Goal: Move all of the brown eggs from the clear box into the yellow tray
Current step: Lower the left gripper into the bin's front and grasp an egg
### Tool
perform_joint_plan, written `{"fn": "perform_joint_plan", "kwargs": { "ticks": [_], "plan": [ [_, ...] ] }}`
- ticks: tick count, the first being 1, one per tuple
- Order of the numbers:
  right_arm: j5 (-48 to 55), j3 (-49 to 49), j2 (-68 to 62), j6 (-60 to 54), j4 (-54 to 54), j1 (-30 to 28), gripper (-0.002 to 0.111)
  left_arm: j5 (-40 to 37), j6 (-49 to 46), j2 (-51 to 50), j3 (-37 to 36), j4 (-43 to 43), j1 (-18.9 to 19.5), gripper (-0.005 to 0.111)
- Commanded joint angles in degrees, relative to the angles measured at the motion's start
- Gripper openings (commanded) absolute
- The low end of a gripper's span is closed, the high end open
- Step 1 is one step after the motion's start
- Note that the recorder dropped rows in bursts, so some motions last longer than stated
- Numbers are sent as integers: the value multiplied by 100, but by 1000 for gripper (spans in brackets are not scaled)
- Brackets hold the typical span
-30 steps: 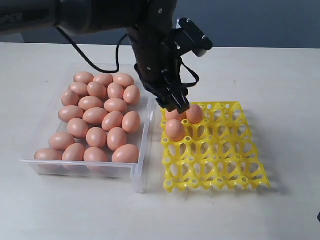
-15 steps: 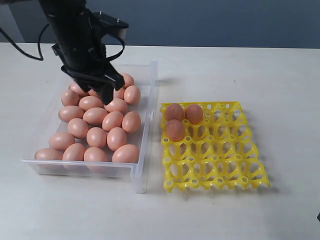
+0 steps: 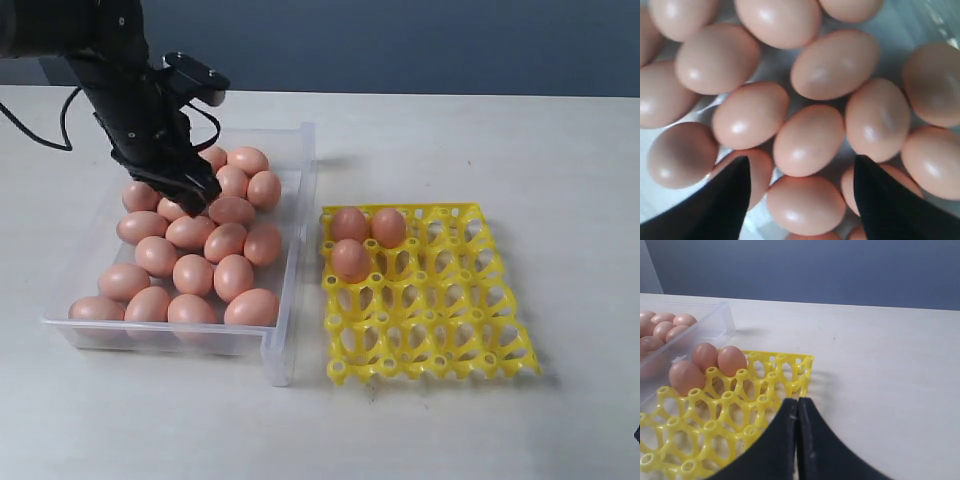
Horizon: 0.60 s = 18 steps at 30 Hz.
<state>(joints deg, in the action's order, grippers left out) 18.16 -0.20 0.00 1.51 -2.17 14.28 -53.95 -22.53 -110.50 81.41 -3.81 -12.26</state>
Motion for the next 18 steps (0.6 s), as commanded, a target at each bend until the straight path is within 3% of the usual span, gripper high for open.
{"fn": "perform_joint_plan", "kwargs": {
  "ticks": [1, 7, 18],
  "plan": [
    [-59, 20, 0, -1, 10, 8, 1, -639, -1417, -1, -37, -1095, -110, 55],
    [-59, 20, 0, -1, 10, 8, 1, -862, -1677, 474, -719, -1075, -542, 51],
    [-59, 20, 0, -1, 10, 8, 1, 43, -3036, 1111, -1779, -1674, -1080, 50]
  ]
}}
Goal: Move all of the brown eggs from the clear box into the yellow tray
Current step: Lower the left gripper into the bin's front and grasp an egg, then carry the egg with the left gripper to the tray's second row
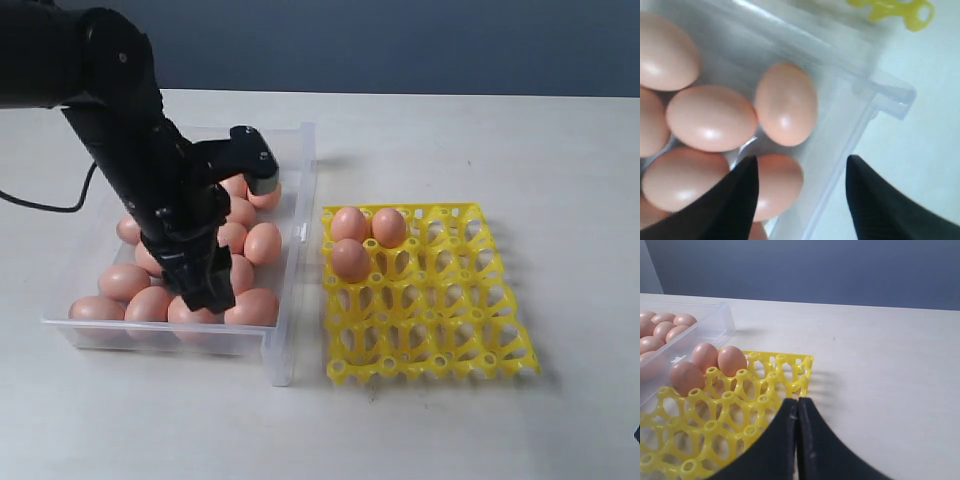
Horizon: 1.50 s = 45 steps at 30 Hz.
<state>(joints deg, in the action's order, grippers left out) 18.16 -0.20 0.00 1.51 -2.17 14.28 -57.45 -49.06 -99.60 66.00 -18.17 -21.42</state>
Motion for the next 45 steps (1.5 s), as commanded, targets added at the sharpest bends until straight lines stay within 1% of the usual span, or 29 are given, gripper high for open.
{"fn": "perform_joint_plan", "kwargs": {
  "ticks": [1, 4, 7, 9, 12, 14, 19, 25, 31, 33, 36, 37, 38, 39, 40, 45],
  "plan": [
    [-59, 20, 0, -1, 10, 8, 1, 567, -383, 24, -286, -252, -191, 50],
    [-59, 20, 0, -1, 10, 8, 1, 903, -441, 19, -333, -271, -288, 50],
    [-59, 20, 0, -1, 10, 8, 1, 1147, -760, -29, -333, -257, -386, 50],
    [-59, 20, 0, -1, 10, 8, 1, 1431, -799, -88, -333, -265, -398, 50],
    [-59, 20, 0, -1, 10, 8, 1, 1661, -799, -226, -333, -266, -387, 50],
    [-59, 20, 0, -1, 10, 8, 1, 1679, -815, -326, -333, -255, -387, 50],
    [-59, 20, 0, -1, 10, 8, 1, 1352, -1225, -444, -333, -90, -400, 50],
    [-69, 20, 0, -1, 10, 8, 1, 1352, -1223, -514, -367, 269, -492, 50],
    [-69, 20, 0, -1, 10, 8, 1, 1416, -1253, -748, -382, 305, -492, 50],
    [-69, 20, 0, -1, 10, 8, 1, 1504, -1253, -800, -382, 305, -492, 43],
    [-69, 20, 0, -1, 10, 8, 1, 1552, -1253, -802, -382, 305, -492, 25],
    [-69, 20, 0, -1, 10, 8, 1, 1552, -1253, -802, -382, 346, -492, 15],
    [-69, 20, 0, -1, 10, 8, 1, 1552, -1253, -792, -382, 371, -492, 12],
    [-69, 20, 0, -1, 10, 8, 1, 1524, -1253, -751, -360, 417, -492, 3],
    [-69, 20, 0, -1, 10, 8, 1, 1512, -1253, -714, -325, 417, -492, 0],
    [-69, 20, 0, -1, 10, 8, 1, 1624, -1086, -358, -191, 508, -492, 0]
  ]
}}
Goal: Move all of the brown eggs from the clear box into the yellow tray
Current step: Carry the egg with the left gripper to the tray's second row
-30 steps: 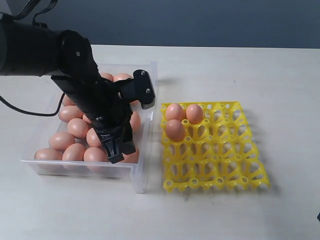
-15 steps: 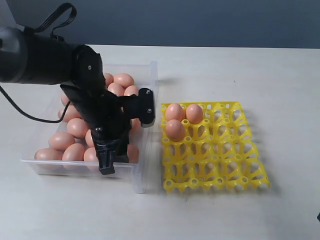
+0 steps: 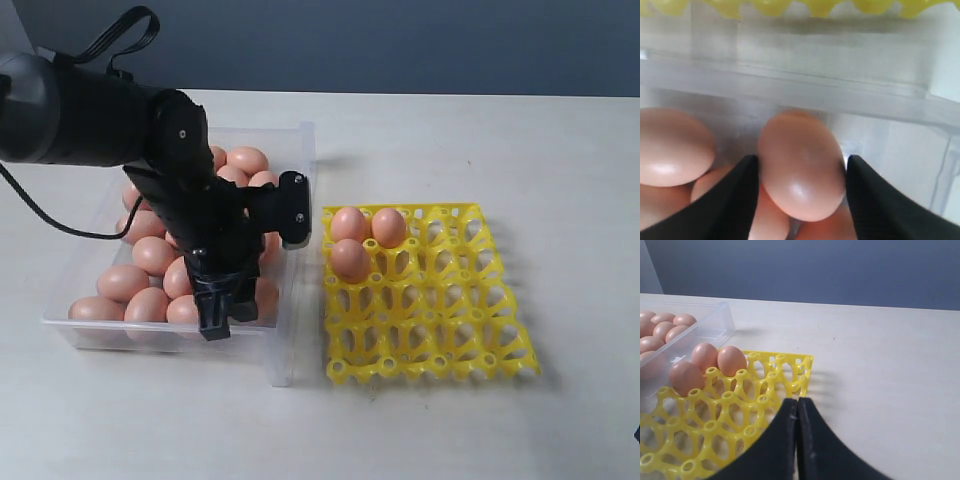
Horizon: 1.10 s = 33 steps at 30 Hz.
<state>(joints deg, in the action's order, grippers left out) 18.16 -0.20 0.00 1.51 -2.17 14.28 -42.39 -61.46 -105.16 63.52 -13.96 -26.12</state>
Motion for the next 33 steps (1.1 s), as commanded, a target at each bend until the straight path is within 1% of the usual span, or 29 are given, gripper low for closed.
{"fn": "perform_joint_plan", "kwargs": {
  "ticks": [1, 3, 6, 9, 11, 15, 18, 21, 23, 26, 29, 31, 33],
  "plan": [
    [-69, 20, 0, -1, 10, 8, 1, 154, 272, 265, 58, 176, -22, 0],
    [-69, 20, 0, -1, 10, 8, 1, 154, 616, 385, 58, 396, -22, 0],
    [-69, 20, 0, -1, 10, 8, 1, 181, 753, 581, 58, 459, -22, 0],
    [-69, 20, 0, -1, 10, 8, 1, 422, 753, 830, 58, 232, -22, 0],
    [-69, 20, 0, -1, 10, 8, 1, 639, 753, 957, 67, -77, -22, 0],
    [-69, 20, 0, -1, 10, 8, 1, 734, 474, 1094, 310, -1060, -32, 0],
    [-69, 20, 0, -1, 10, 8, 1, 684, -195, 1106, 508, -2261, -32, 0],
    [-69, 20, 0, -1, 10, 8, 1, 644, -1178, 1106, 533, -3784, -32, 0],
    [-69, 20, 0, -1, 10, 8, 1, 566, -1618, 1037, 533, -4525, -36, 0],
    [-69, 20, 0, -1, 10, 8, 1, 287, -1968, 853, 520, -5112, -36, 0],
    [-69, 20, 0, -1, 10, 8, 1, 101, -2376, 637, 343, -5710, -45, 0],
    [-69, 20, 0, -1, 10, 8, 1, 101, -2682, 521, 239, -6040, -97, 0],
    [-69, 20, 0, -1, 10, 8, 1, 263, -3036, 444, 183, -6364, -207, 0]
  ]
}}
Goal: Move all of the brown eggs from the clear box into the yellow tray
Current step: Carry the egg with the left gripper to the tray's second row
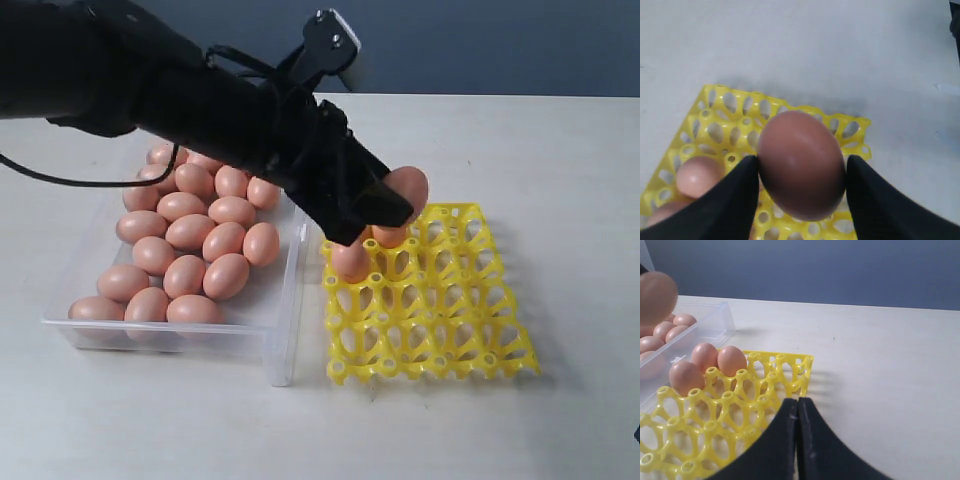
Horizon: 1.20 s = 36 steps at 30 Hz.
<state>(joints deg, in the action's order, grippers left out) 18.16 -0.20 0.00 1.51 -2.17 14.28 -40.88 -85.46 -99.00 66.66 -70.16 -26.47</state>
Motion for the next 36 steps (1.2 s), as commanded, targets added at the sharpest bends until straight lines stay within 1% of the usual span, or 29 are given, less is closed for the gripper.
{"fn": "perform_joint_plan", "kwargs": {
  "ticks": [1, 5, 7, 12, 16, 19, 22, 30, 36],
  "plan": [
    [-69, 20, 0, -1, 10, 8, 1, 227, -838, -216, -143, -938, -238, 0],
    [-69, 20, 0, -1, 10, 8, 1, 1031, -1426, -463, -153, -1667, -514, 0],
    [-69, 20, 0, -1, 10, 8, 1, 1323, -1500, -688, -153, -1810, -560, 0],
    [-69, 20, 0, -1, 10, 8, 1, 1430, -1960, -1125, -153, -1800, -558, 0],
    [-69, 20, 0, -1, 10, 8, 1, 1672, -1998, -1266, -153, -1790, -558, 0],
    [-69, 20, 0, -1, 10, 8, 1, 1685, -2005, -1266, -153, -1688, -558, 2],
    [-69, 20, 0, -1, 10, 8, 1, 1685, -2005, -1266, -153, -1610, -558, 9],
    [-69, 20, 0, -1, 10, 8, 1, 1908, -1988, -1266, -153, -1633, -558, 38],
    [-69, 20, 0, -1, 10, 8, 1, 1889, -1973, -1266, -153, -1633, -558, 53]
  ]
}}
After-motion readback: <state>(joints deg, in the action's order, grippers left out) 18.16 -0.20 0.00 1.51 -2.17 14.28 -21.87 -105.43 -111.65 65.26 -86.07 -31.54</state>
